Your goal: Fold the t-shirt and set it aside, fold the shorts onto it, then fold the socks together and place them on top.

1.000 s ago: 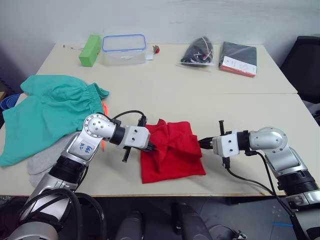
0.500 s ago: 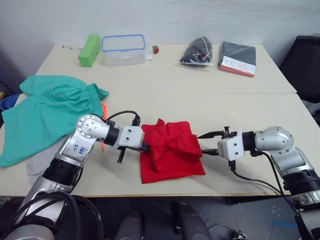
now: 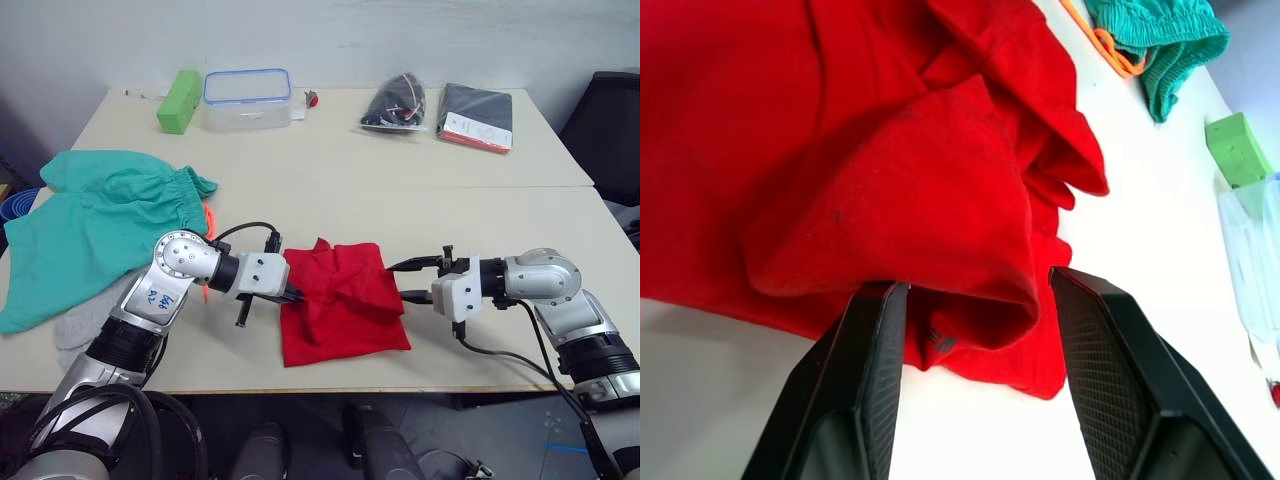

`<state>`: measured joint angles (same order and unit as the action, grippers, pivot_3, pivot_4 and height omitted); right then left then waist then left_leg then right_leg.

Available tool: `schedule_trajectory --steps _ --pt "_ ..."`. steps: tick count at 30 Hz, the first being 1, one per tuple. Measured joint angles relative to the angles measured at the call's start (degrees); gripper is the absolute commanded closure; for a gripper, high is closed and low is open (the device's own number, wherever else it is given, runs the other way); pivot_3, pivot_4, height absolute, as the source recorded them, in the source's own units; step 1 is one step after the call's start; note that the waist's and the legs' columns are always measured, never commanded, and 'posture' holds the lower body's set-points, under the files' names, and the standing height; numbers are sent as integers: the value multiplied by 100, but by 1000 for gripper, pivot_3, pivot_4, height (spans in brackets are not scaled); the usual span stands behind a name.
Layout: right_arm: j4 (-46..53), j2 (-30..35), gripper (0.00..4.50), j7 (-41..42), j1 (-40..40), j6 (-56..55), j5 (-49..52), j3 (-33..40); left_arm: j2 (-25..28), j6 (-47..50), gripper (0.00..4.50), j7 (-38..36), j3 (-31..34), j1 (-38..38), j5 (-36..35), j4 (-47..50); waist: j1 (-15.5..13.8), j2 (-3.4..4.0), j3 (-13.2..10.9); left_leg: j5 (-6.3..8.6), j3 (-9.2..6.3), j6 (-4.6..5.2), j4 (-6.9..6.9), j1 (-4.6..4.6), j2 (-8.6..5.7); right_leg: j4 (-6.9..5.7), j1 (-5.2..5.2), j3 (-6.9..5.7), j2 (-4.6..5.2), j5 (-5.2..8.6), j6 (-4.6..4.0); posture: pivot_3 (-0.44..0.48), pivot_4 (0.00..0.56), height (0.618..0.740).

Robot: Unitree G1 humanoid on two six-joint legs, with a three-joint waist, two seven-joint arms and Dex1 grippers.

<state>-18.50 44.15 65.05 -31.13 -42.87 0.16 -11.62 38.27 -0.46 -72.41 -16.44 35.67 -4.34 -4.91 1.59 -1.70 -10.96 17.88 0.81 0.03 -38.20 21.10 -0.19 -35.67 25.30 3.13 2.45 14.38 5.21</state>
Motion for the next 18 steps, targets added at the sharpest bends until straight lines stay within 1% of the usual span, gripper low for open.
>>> schedule_trajectory --steps 3,6,8,10,11,14,17,18 --pt "-16 -47 2822 2 -32 -70 -27 -137 0 0 4500 8 8 -4 -1 2 10 0 0 0 0 0 1 -1 2 0 0 0 -1 0 0 0 150 740" --pt "-22 -201 3872 7 -39 -53 -52 -230 0 10 4500 21 28 -19 -18 6 9 0 0 0 0 0 0 -1 2 -5 1 0 -1 0 0 0 150 740" --pt "-19 -248 4469 47 -65 104 48 -271 0 90 4500 32 88 -38 -101 11 5 0 0 0 0 0 -1 1 2 -19 1 0 0 0 0 0 150 740" --pt "6 -311 4469 106 -126 386 224 -277 -5 242 4500 46 187 -38 -191 15 4 0 0 0 0 0 -2 0 2 -19 1 0 1 0 0 0 150 740" --pt "40 -359 4469 145 -146 696 396 -272 -26 386 4500 71 260 -38 -290 22 5 0 0 0 -2 0 -2 0 4 -21 1 -1 2 0 0 0 150 740" --pt "236 -528 4469 302 -211 2266 1110 -193 -226 1160 4500 287 627 -36 -792 93 1 0 0 0 -11 0 -5 6 5 -25 2 1 7 0 0 0 150 740" --pt "401 -543 4469 497 -371 3928 1709 -142 -416 2076 4500 689 1085 -28 -1312 168 3 0 0 0 -20 0 -7 11 6 -25 4 2 11 0 0 0 150 740" --pt "436 -546 4469 522 -408 4312 1830 -125 -451 2321 4500 826 1219 -21 -1437 169 3 0 0 0 -21 0 -6 11 5 -25 4 2 11 0 0 0 150 740"
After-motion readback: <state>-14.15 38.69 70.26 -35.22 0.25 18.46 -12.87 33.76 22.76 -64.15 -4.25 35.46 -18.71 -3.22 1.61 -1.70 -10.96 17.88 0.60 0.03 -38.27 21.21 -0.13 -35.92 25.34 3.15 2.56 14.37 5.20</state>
